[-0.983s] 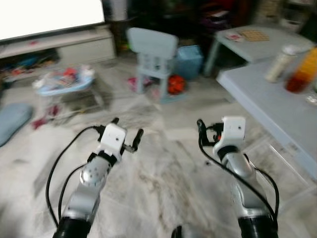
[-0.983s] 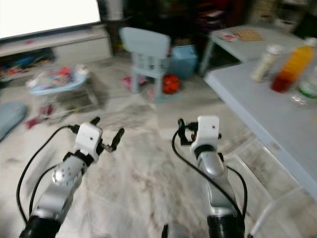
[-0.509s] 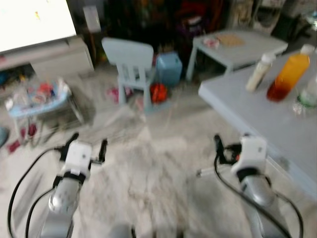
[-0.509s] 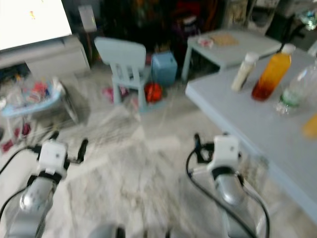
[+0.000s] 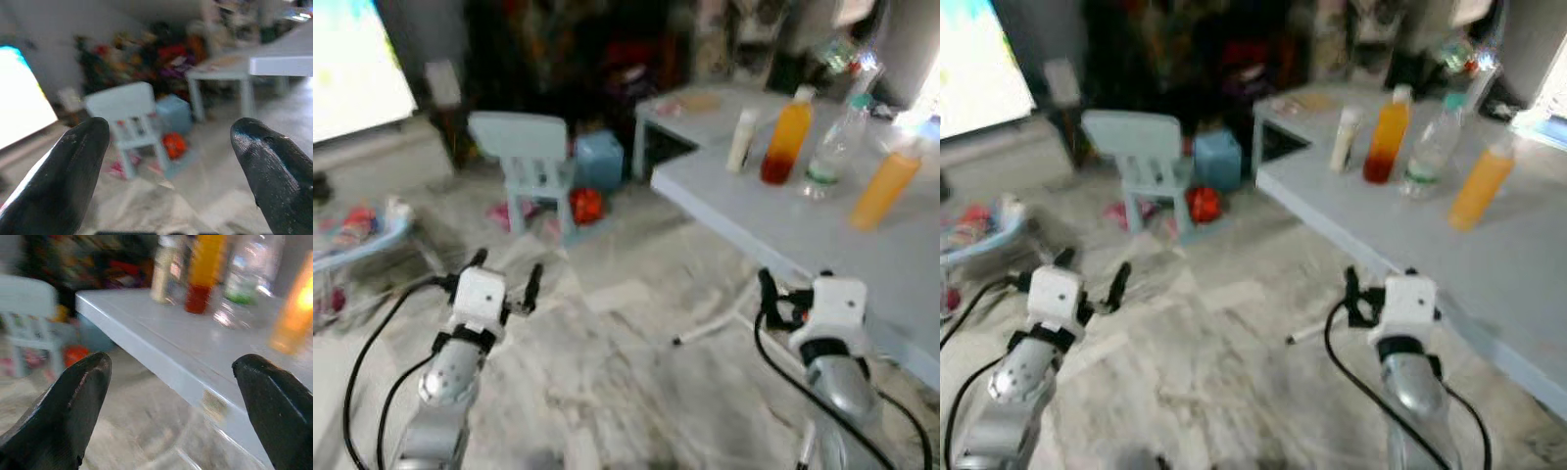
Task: Restocking fridge
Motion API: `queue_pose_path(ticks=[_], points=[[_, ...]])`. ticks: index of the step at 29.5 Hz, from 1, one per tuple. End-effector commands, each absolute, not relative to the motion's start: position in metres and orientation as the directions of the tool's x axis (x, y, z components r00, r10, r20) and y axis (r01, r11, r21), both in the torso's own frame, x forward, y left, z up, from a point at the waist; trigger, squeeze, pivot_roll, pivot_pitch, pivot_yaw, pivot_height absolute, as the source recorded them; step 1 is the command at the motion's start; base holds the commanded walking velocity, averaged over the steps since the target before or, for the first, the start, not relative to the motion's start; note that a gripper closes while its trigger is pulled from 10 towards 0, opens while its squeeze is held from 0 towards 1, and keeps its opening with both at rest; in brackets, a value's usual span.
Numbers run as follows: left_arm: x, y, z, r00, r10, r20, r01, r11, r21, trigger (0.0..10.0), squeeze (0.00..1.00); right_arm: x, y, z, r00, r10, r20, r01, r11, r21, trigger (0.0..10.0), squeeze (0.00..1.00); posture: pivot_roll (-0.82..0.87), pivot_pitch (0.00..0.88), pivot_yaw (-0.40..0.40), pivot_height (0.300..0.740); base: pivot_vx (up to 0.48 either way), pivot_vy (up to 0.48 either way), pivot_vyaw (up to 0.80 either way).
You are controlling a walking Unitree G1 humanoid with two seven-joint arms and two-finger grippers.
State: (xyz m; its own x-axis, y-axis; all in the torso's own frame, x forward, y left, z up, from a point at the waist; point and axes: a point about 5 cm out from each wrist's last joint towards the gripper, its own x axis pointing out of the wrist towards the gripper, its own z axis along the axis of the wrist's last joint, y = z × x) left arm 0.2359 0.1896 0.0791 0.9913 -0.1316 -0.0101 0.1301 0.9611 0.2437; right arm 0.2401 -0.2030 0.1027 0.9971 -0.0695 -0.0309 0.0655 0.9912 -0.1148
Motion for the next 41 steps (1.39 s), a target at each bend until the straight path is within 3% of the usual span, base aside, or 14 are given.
queue_pose_path(ticks=[1, 8, 29, 41], points=[[0.233, 0.192, 0.068, 0.989, -0.131, -0.076, 0.145, 0.959, 0.242, 10.0, 0.00, 0.238, -0.203, 0.102, 0.997, -0.074, -0.035, 0.069, 0.991, -0.111, 10.0, 0.00, -0.01, 0.000, 0.016, 0.740, 0.428, 0.000, 0.00], [0.234, 0.189, 0.068, 0.987, -0.136, -0.081, 0.151, 0.960, 0.237, 10.0, 0.00, 0.239, -0.203, 0.106, 0.998, -0.067, -0.022, 0.064, 0.990, -0.124, 10.0, 0.00, -0.02, 0.000, 0.014, 0.740, 0.377, 0.000, 0.00], [0.239, 0.182, 0.067, 0.993, -0.100, -0.068, 0.114, 0.963, 0.243, 10.0, 0.00, 0.254, -0.189, 0.107, 0.999, 0.012, -0.030, -0.016, 0.992, -0.126, 10.0, 0.00, 0.02, 0.000, -0.061, 0.740, 0.000, 0.000, 0.00], [0.248, 0.173, 0.071, 0.982, -0.177, -0.066, 0.187, 0.959, 0.213, 10.0, 0.00, 0.257, -0.190, 0.109, 1.000, -0.030, -0.004, 0.029, 0.993, -0.115, 10.0, 0.00, 0.00, 0.000, -0.007, 0.740, 0.000, 0.000, 0.00]])
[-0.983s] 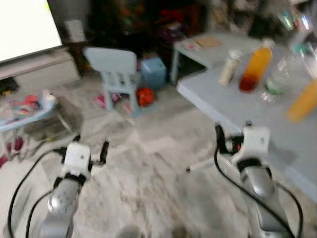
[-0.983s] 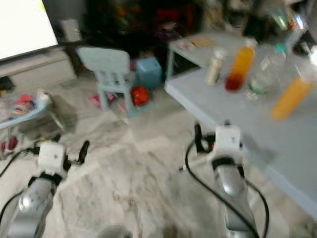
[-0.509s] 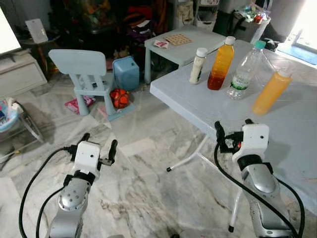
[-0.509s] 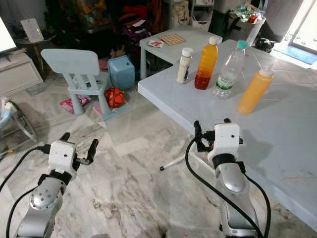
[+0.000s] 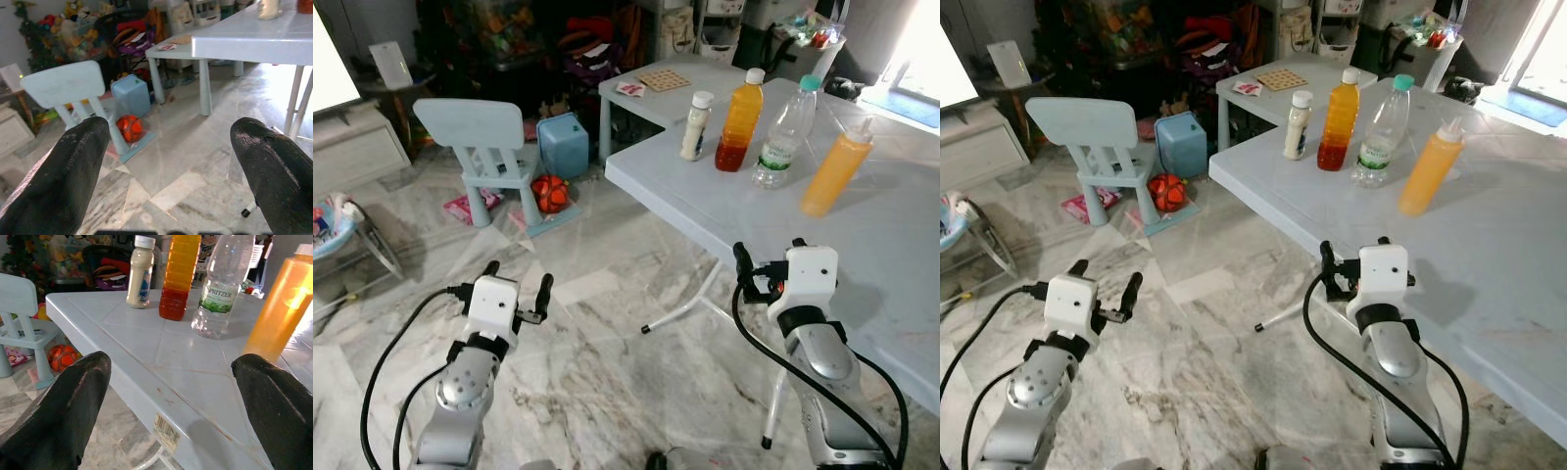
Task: Restocking fridge
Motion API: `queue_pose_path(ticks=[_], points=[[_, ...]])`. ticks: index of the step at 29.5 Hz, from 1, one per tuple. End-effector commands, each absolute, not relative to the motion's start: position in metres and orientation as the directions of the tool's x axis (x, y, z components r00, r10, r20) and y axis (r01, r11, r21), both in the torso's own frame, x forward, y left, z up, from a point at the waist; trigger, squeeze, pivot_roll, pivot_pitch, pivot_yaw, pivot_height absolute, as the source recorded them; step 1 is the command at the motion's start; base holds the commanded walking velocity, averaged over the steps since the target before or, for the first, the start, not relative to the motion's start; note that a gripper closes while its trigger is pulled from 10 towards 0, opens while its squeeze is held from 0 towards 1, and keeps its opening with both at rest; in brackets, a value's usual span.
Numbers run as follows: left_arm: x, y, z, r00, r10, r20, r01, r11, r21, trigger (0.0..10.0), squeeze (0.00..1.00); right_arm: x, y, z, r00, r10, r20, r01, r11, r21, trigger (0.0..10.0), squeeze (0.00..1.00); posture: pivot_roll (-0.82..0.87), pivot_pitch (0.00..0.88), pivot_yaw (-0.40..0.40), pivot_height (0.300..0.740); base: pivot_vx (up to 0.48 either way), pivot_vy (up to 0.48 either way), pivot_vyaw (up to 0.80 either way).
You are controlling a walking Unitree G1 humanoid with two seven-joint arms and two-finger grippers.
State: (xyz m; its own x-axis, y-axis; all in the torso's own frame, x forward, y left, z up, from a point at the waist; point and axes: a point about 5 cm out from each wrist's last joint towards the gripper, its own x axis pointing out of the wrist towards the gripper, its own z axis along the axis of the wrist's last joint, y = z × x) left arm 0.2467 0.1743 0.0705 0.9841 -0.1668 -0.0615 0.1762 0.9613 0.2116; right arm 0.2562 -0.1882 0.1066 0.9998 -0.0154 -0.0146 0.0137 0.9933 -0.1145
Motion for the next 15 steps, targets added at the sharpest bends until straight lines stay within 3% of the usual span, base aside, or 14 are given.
queue_pose_path(ticks=[1, 8, 11, 15], points=[[0.2514, 0.1738, 0.0721, 0.982, -0.180, -0.063, 0.190, 0.958, 0.215, 10.0, 0.00, 0.2571, -0.1897, 0.1094, 0.999, -0.035, 0.002, 0.035, 0.994, -0.104, 10.0, 0.00, -0.01, 0.000, 0.001, 0.740, 0.000, 0.000, 0.00], [0.2565, 0.1747, 0.0749, 0.981, -0.183, -0.058, 0.191, 0.960, 0.203, 10.0, 0.00, 0.2566, -0.1916, 0.1100, 0.999, -0.045, 0.010, 0.046, 0.994, -0.101, 10.0, 0.00, -0.01, 0.000, 0.009, 0.740, 0.000, 0.000, 0.00], [0.2558, 0.1734, 0.0750, 0.981, -0.188, -0.055, 0.196, 0.960, 0.198, 10.0, 0.00, 0.2592, -0.1918, 0.1115, 0.999, -0.044, 0.017, 0.045, 0.994, -0.099, 10.0, 0.00, -0.01, 0.000, 0.009, 0.740, 0.000, 0.000, -0.55], [0.2537, 0.1704, 0.0741, 0.978, -0.200, -0.054, 0.206, 0.961, 0.187, 10.0, 0.00, 0.2642, -0.1912, 0.1159, 0.999, -0.036, 0.033, 0.039, 0.994, -0.104, 10.0, 0.00, -0.01, 0.000, 0.006, 0.740, 0.311, 0.000, -0.78]])
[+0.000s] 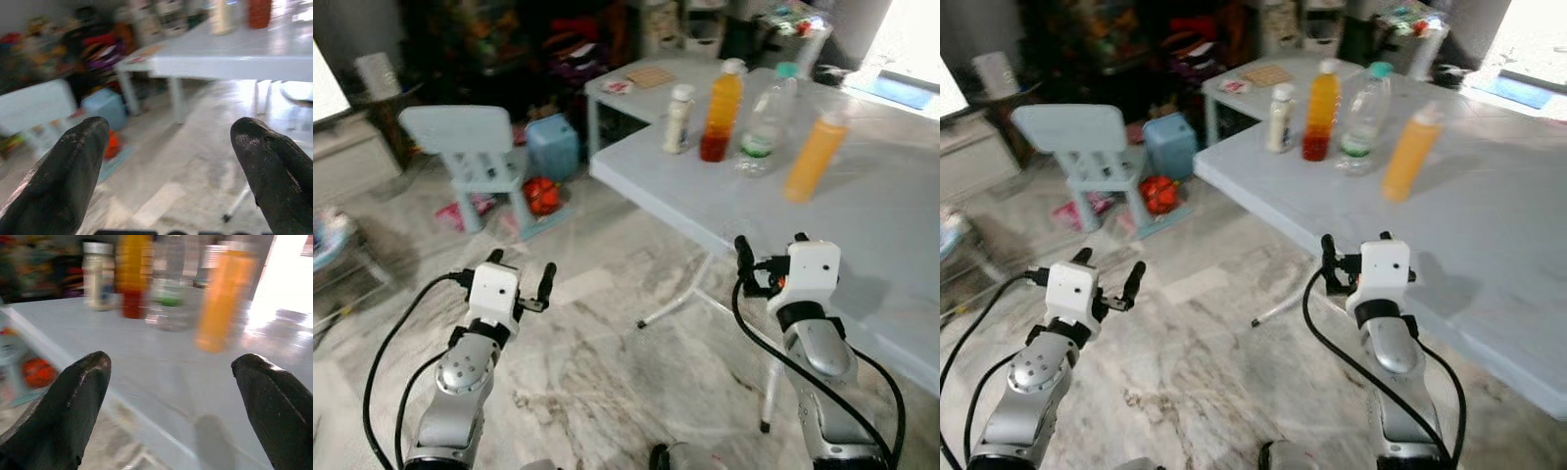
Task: Restocking fridge
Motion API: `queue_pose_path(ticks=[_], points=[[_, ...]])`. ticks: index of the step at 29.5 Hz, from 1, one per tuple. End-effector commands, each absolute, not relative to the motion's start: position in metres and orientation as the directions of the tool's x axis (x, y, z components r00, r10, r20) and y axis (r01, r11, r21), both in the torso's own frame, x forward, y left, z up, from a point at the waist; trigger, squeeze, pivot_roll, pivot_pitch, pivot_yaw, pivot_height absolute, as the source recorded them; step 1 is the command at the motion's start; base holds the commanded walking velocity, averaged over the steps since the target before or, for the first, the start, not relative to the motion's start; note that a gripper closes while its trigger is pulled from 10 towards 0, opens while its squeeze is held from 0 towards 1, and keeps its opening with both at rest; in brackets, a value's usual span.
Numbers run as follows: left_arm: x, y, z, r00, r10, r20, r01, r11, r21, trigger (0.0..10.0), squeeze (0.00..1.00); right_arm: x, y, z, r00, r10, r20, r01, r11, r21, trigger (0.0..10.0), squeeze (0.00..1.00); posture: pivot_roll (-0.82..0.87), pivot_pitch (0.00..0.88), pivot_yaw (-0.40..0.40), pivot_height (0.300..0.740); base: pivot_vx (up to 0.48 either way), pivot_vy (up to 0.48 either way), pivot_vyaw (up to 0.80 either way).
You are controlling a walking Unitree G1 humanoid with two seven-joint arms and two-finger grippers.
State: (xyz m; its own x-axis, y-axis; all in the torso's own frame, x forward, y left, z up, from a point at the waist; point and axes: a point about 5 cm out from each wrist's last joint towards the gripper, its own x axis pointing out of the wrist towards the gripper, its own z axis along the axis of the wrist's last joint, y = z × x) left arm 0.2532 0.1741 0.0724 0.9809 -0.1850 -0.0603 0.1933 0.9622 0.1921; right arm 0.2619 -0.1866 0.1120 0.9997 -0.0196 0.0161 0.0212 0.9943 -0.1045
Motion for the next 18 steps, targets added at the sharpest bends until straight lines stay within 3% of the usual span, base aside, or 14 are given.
queue_pose_path(ticks=[1, 4, 14, 18], points=[[0.2531, 0.1700, 0.0734, 0.978, -0.200, -0.056, 0.207, 0.961, 0.185, 10.0, 0.00, 0.2652, -0.1920, 0.1169, 0.999, -0.035, 0.037, 0.039, 0.994, -0.107, 10.0, 0.00, -0.01, 0.000, 0.005, 0.740, 0.401, 0.000, -0.48], [0.2532, 0.1700, 0.0732, 0.978, -0.199, -0.056, 0.206, 0.961, 0.183, 10.0, 0.00, 0.2652, -0.1924, 0.1169, 0.999, -0.035, 0.037, 0.039, 0.993, -0.108, 10.0, 0.00, -0.01, 0.000, 0.004, 0.740, 0.401, 0.000, -0.43], [0.2554, 0.1697, 0.0722, 0.978, -0.198, -0.062, 0.206, 0.963, 0.172, 10.0, 0.00, 0.2656, -0.1941, 0.1188, 0.999, -0.029, 0.043, 0.034, 0.991, -0.130, 10.0, 0.00, -0.02, 0.000, 0.002, 0.740, 0.444, 0.000, 0.00], [0.2564, 0.1687, 0.0710, 0.978, -0.196, -0.070, 0.204, 0.966, 0.156, 10.0, 0.00, 0.2667, -0.1941, 0.1203, 0.998, -0.026, 0.052, 0.033, 0.990, -0.138, 10.0, 0.00, -0.02, 0.000, 0.001, 0.740, 0.399, 0.264, 0.00]])
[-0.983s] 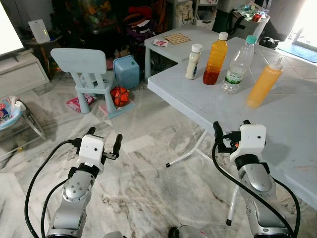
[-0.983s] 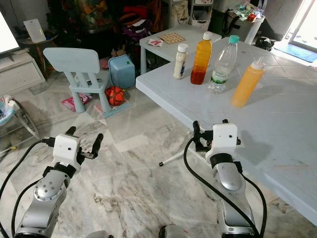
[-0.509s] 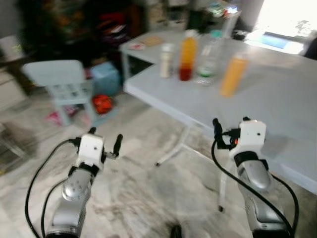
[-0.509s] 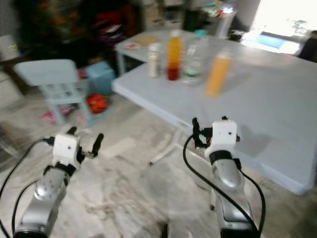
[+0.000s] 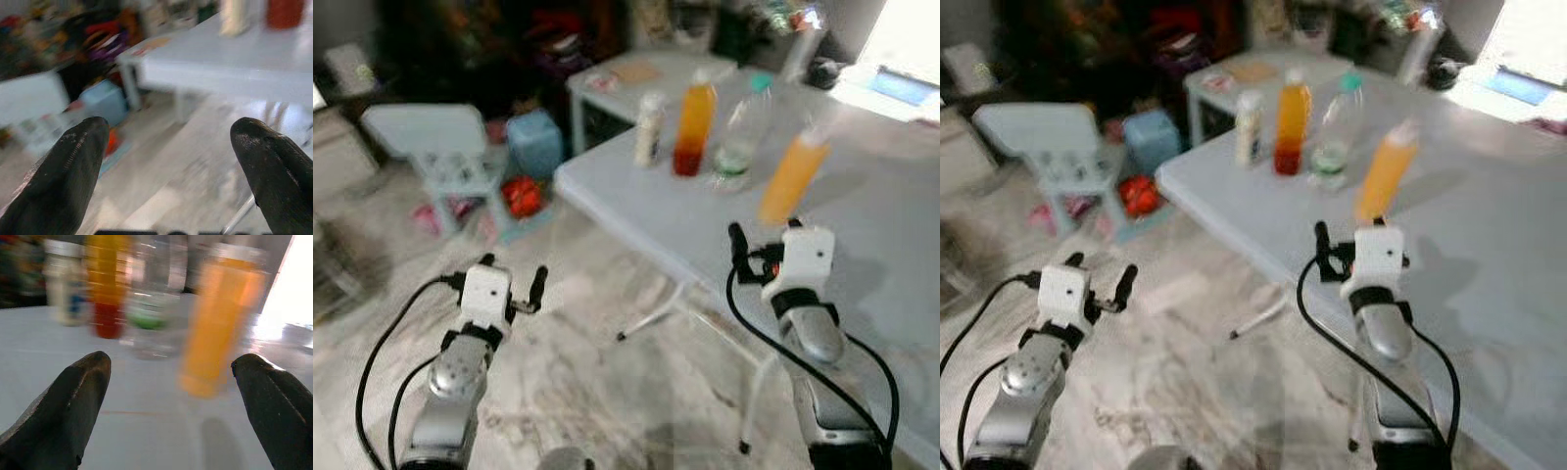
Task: Restocking fridge
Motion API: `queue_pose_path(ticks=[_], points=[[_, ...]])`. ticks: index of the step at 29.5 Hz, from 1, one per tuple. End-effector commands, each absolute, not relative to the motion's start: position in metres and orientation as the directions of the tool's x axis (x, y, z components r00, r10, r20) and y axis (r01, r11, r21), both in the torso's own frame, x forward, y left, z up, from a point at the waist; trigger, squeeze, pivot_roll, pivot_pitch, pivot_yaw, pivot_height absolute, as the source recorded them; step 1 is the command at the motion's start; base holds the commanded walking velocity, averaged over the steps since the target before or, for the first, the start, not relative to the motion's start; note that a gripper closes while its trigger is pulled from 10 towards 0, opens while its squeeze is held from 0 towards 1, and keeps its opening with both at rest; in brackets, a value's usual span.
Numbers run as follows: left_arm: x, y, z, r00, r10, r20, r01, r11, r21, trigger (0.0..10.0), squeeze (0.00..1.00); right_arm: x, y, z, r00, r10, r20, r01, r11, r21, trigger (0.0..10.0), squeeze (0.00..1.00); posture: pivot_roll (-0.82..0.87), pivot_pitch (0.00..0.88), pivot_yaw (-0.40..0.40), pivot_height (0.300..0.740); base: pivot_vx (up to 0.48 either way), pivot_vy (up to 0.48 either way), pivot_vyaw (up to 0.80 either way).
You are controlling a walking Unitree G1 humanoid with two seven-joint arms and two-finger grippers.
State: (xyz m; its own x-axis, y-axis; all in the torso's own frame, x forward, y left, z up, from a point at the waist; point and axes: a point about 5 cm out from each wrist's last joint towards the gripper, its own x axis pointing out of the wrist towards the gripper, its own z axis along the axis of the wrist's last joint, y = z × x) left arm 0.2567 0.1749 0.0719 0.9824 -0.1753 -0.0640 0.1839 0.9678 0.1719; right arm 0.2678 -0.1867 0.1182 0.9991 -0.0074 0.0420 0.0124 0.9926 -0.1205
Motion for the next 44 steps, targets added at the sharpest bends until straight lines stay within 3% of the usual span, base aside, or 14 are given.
queue_pose_path(ticks=[1, 11, 18, 25, 26, 27, 28, 29, 34, 36, 37, 38, 39, 44], points=[[0.256, 0.168, 0.071, 0.978, -0.196, -0.071, 0.205, 0.966, 0.155, 10.0, 0.00, 0.267, -0.194, 0.121, 0.998, -0.026, 0.053, 0.033, 0.990, -0.138, 10.0, 0.00, -0.02, 0.000, 0.000, 0.740, 0.390, 0.277, 0.00], [0.256, 0.166, 0.072, 0.975, -0.213, -0.059, 0.220, 0.962, 0.164, 10.0, 0.00, 0.271, -0.193, 0.123, 0.997, -0.031, 0.068, 0.041, 0.987, -0.153, 10.0, 0.00, -0.02, 0.000, 0.000, 0.740, 0.333, 0.338, 0.00], [0.255, 0.165, 0.074, 0.975, -0.214, -0.052, 0.220, 0.960, 0.172, 10.0, 0.00, 0.274, -0.193, 0.126, 0.996, -0.032, 0.078, 0.044, 0.986, -0.163, 10.0, 0.00, -0.01, 0.000, -0.002, 0.740, 0.000, 0.035, 0.00], [0.252, 0.165, 0.073, 0.973, -0.222, -0.054, 0.228, 0.958, 0.175, 10.0, 0.00, 0.284, -0.206, 0.139, 0.982, -0.131, 0.134, 0.154, 0.972, -0.177, 10.0, 0.00, -0.01, 0.000, 0.000, 0.740, 0.000, 0.000, 0.00], [0.252, 0.165, 0.073, 0.973, -0.223, -0.055, 0.229, 0.957, 0.176, 10.0, 0.00, 0.284, -0.206, 0.139, 0.982, -0.132, 0.136, 0.155, 0.972, -0.179, 10.0, 0.14, 0.00, 0.000, 0.000, 0.740, 0.000, 0.000, 0.00], [0.251, 0.165, 0.073, 0.973, -0.223, -0.056, 0.230, 0.957, 0.176, 10.0, 0.00, 0.284, -0.206, 0.139, 0.982, -0.133, 0.137, 0.157, 0.971, -0.181, 10.0, 0.45, 0.00, 0.000, 0.000, 0.740, 0.000, 0.000, 0.00], [0.251, 0.165, 0.073, 0.973, -0.224, -0.056, 0.230, 0.957, 0.177, 10.0, 0.00, 0.284, -0.207, 0.139, 0.980, -0.140, 0.141, 0.165, 0.968, -0.191, 10.0, 0.59, 0.00, 0.000, 0.000, 0.740, 0.000, 0.000, 0.00], [0.251, 0.165, 0.073, 0.973, -0.224, -0.056, 0.231, 0.957, 0.177, 10.0, 0.00, 0.283, -0.208, 0.139, 0.978, -0.150, 0.143, 0.177, 0.965, -0.194, 10.0, 1.00, 0.00, 0.000, 0.000, 0.740, 0.000, 0.000, 0.00], [0.251, 0.167, 0.074, 0.973, -0.222, -0.056, 0.228, 0.957, 0.178, 10.0, 0.00, 0.283, -0.212, 0.139, 0.969, -0.196, 0.153, 0.224, 0.955, -0.194, 10.0, 1.00, 0.00, 0.000, 0.005, 0.740, 0.000, 0.000, 0.00], [0.251, 0.166, 0.075, 0.973, -0.225, -0.056, 0.232, 0.956, 0.179, 10.0, 0.00, 0.286, -0.215, 0.141, 0.963, -0.214, 0.162, 0.244, 0.950, -0.194, 10.0, 0.77, 0.00, 0.000, 0.010, 0.740, 0.000, 0.000, 0.00], [0.251, 0.166, 0.075, 0.972, -0.228, -0.056, 0.234, 0.956, 0.179, 10.0, 0.00, 0.287, -0.216, 0.142, 0.962, -0.217, 0.164, 0.247, 0.950, -0.192, 10.0, 0.32, 0.00, 0.000, 0.014, 0.740, 0.000, 0.000, 0.00], [0.251, 0.166, 0.075, 0.972, -0.229, -0.056, 0.236, 0.955, 0.179, 10.0, 0.00, 0.288, -0.217, 0.143, 0.962, -0.218, 0.166, 0.248, 0.950, -0.190, 10.0, 0.32, 0.00, 0.000, 0.014, 0.740, 0.000, 0.000, 0.00], [0.250, 0.165, 0.075, 0.971, -0.233, -0.058, 0.240, 0.954, 0.179, 10.0, 0.00, 0.291, -0.219, 0.145, 0.960, -0.223, 0.169, 0.253, 0.949, -0.189, 10.0, 0.00, 0.00, 0.000, 0.017, 0.740, 0.000, 0.000, 0.00], [0.249, 0.166, 0.074, 0.968, -0.241, -0.071, 0.250, 0.951, 0.184, 10.0, 0.00, 0.302, -0.227, 0.152, 0.959, -0.219, 0.180, 0.252, 0.950, -0.187, 10.0, 0.00, 0.01, 0.011, 0.022, 0.740, 0.000, 0.000, 0.00]])
